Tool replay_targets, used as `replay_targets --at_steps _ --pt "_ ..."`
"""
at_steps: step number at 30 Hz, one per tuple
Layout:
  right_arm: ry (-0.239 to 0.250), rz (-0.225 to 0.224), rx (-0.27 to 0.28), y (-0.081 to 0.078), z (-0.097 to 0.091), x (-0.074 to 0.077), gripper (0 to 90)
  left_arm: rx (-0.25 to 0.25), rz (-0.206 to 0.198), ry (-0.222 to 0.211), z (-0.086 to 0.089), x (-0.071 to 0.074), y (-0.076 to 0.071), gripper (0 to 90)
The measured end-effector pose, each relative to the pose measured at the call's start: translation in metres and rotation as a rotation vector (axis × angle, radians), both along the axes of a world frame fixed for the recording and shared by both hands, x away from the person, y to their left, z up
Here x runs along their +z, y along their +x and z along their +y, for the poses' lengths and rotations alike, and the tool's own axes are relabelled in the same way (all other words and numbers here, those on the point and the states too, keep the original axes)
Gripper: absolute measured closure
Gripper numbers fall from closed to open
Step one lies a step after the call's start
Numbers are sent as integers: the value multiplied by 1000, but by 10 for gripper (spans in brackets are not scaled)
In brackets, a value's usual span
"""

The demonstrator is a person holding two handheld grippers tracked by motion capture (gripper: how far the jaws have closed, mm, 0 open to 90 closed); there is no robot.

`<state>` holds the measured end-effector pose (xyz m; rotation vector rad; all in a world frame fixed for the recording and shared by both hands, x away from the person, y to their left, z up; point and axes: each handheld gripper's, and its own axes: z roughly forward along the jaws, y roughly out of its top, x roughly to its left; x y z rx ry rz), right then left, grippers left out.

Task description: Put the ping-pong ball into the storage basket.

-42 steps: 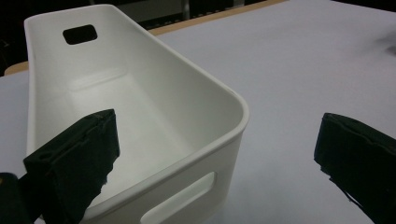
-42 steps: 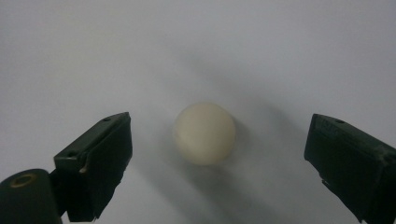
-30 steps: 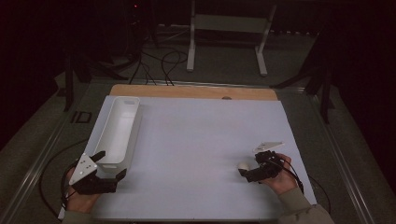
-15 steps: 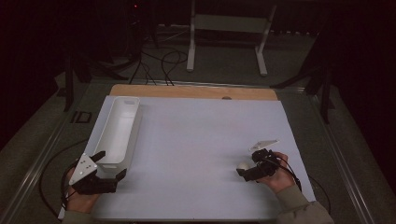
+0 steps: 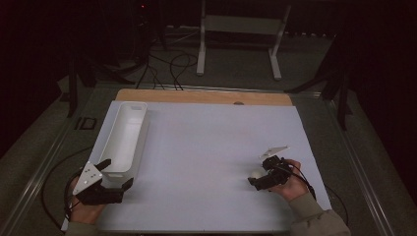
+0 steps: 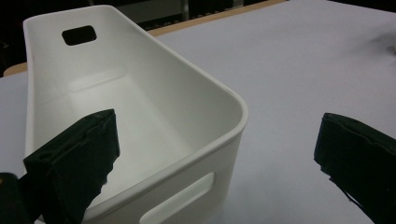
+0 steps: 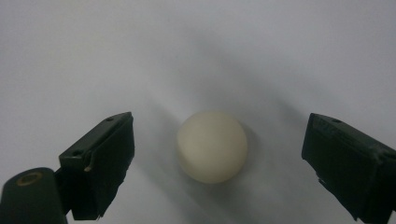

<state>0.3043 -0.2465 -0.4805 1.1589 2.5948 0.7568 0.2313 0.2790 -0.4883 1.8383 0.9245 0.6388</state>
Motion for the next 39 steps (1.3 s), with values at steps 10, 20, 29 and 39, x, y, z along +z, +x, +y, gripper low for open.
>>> replay_targets --at_steps 10,20,29,39 --pt "-30 16 8 2 3 -5 139 0 -1 0 0 0 0 7" --pt "-63 22 0 3 5 -8 239 -1 -1 -1 0 0 0 6" --pt "-94 41 27 3 8 -10 454 -1 -2 0 0 0 0 7" --pt "-100 39 27 3 7 -10 503 -1 -3 0 0 0 0 7"
